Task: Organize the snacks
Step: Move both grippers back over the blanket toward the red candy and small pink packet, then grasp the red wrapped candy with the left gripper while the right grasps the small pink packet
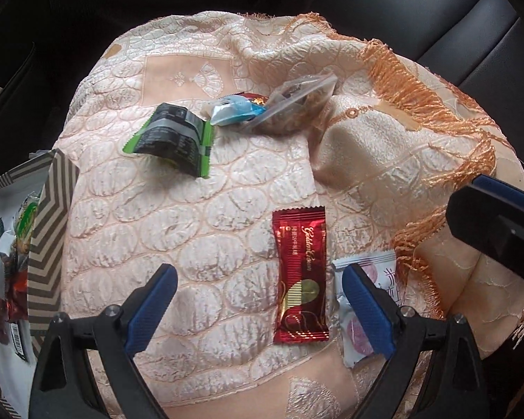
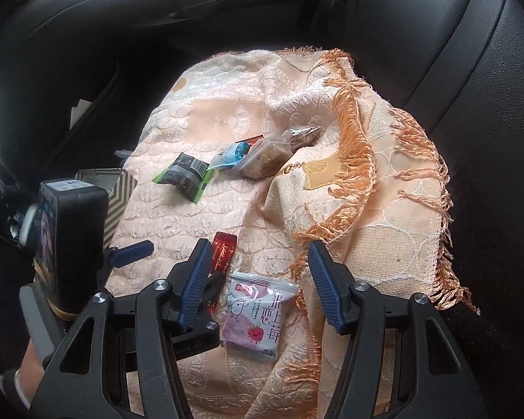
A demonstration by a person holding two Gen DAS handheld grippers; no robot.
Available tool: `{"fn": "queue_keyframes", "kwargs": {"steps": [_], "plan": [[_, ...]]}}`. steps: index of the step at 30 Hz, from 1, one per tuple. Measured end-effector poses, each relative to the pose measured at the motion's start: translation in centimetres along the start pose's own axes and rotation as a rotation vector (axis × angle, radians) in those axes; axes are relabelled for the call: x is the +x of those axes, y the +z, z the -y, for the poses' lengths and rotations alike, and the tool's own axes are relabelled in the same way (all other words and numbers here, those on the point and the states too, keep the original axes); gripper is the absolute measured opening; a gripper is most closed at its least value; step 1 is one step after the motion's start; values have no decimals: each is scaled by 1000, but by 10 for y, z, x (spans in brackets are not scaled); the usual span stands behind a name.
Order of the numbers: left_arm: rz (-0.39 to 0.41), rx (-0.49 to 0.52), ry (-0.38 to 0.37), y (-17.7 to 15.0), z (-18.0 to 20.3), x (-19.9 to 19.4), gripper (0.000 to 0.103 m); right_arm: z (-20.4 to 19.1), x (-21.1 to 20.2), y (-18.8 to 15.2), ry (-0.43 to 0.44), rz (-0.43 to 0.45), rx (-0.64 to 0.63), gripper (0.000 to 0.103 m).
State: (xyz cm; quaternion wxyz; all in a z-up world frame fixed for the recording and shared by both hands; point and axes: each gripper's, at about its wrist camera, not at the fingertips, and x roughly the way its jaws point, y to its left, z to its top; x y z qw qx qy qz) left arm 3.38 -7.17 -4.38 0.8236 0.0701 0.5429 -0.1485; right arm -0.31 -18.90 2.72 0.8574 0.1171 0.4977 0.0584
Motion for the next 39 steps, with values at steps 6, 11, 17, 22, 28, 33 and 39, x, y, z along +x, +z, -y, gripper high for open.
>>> {"fn": "queue_keyframes", "kwargs": {"steps": [6, 11, 17, 22, 28, 33, 39], "plan": [[-12, 65, 8, -1, 15, 9, 79, 2, 0, 0, 7, -1, 0, 57], [-1, 74, 7, -3, 11, 3, 43, 3, -1, 1, 12, 2, 3, 57], [12, 56, -51, -8, -3, -7, 29, 1, 1, -3, 15, -26, -2, 57], [14, 45, -70, -10, -11, -14, 28, -6, 14, -16, 30, -100, -12, 57], [17, 16, -72, -15, -32, -20, 26, -9, 32, -27, 20, -172, -5, 57], [28, 30, -58, -18, -38, -30, 26, -16, 46, -33, -27, -212, -22, 57], [49, 20, -74, -24, -48, -45, 26, -20, 55, -43, -41, -255, 12, 57]]}}
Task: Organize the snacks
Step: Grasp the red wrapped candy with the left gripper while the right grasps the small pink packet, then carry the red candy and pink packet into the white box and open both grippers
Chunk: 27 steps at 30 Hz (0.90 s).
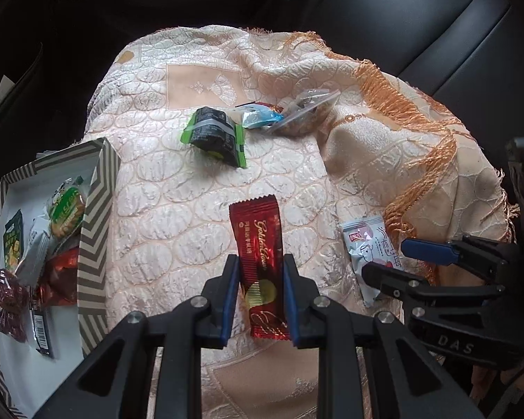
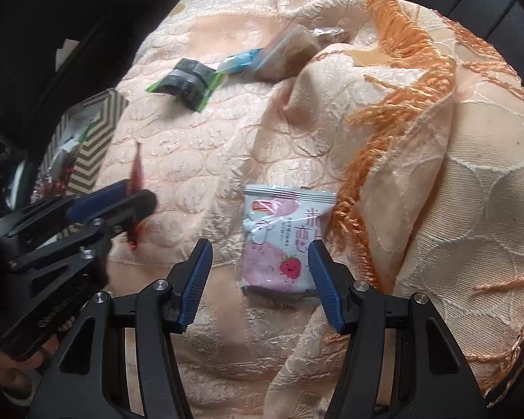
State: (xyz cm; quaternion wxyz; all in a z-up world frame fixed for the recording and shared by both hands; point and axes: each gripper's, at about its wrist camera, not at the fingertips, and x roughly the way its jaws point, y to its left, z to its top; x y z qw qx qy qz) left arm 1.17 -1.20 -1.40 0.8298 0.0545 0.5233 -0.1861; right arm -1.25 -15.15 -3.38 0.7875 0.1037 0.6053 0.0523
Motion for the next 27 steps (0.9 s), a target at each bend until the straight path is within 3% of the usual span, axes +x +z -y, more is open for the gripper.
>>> {"fn": "queue_keyframes", "kwargs": {"steps": [2, 7, 13, 19, 27], "plan": [[6, -7, -1, -1, -4, -5, 26, 3, 5, -2, -28, 2, 15, 57], [13, -9, 19, -3, -8, -9, 26, 8, 26, -1, 2, -45, 57, 57], [18, -4, 46, -5, -7, -9, 26, 9, 20, -4, 65, -6, 14, 53], [33, -3, 69, -4, -8, -16, 26, -9, -7, -8, 38, 63, -90, 53], [48, -11, 89, -4, -11, -23, 26, -22, -12, -2, 52, 80, -114, 53]]}}
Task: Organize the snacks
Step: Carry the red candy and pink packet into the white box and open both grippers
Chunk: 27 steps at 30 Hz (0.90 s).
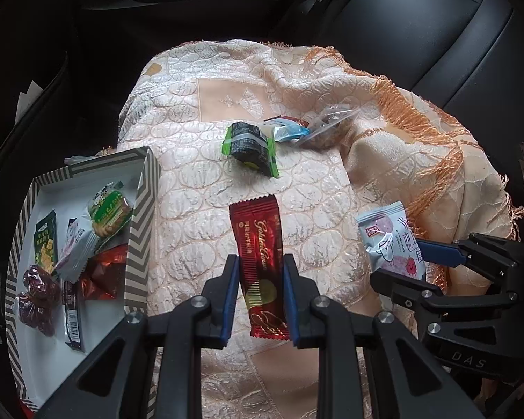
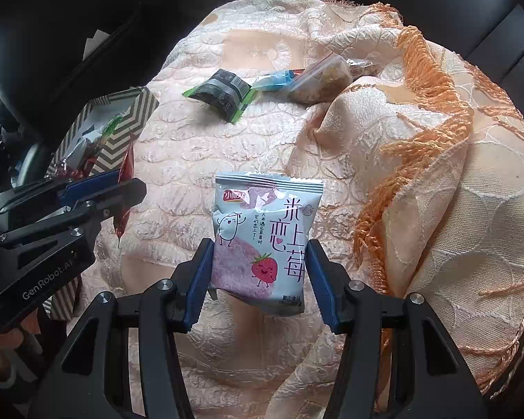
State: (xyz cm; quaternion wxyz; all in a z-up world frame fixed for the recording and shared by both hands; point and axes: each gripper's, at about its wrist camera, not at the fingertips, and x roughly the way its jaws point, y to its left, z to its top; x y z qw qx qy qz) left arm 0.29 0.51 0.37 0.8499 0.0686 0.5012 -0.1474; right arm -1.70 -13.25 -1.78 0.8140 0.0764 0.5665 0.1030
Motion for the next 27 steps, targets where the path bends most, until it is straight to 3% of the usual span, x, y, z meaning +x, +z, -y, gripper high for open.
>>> {"fn": "queue_keyframes", "kwargs": {"steps": [14, 27], "plan": [[28, -43, 48, -4, -25, -21, 26, -26, 1, 4, 40, -7, -46, 53], [20, -79, 113, -17, -64, -32, 26, -78, 1, 16, 77, 4, -150, 53]]}}
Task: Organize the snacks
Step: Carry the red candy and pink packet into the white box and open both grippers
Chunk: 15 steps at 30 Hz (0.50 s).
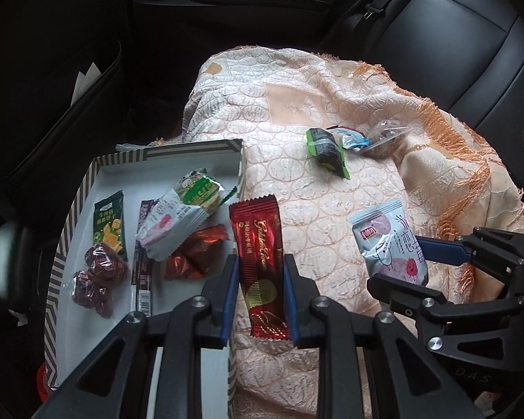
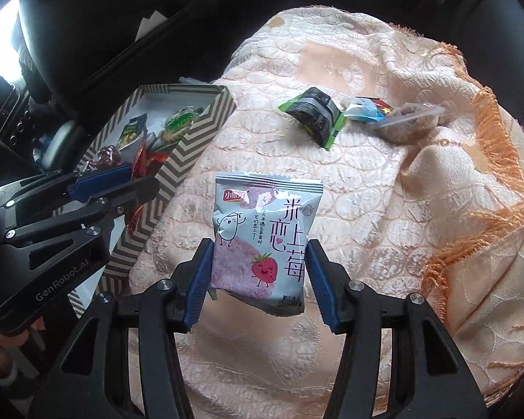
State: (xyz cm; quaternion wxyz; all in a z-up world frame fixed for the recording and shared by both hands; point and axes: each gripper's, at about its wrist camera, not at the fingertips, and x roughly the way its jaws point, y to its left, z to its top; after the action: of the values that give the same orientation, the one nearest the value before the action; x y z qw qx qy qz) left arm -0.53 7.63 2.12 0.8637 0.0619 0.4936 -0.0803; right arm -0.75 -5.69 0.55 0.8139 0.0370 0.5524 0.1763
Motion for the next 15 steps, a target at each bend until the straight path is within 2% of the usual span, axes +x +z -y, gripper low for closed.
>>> {"fn": "queue_keyframes", "kwargs": {"steps": [15], "plan": [[-50, -99, 100, -29, -79, 8, 26, -70, 21, 22, 63, -18, -130, 53]]}}
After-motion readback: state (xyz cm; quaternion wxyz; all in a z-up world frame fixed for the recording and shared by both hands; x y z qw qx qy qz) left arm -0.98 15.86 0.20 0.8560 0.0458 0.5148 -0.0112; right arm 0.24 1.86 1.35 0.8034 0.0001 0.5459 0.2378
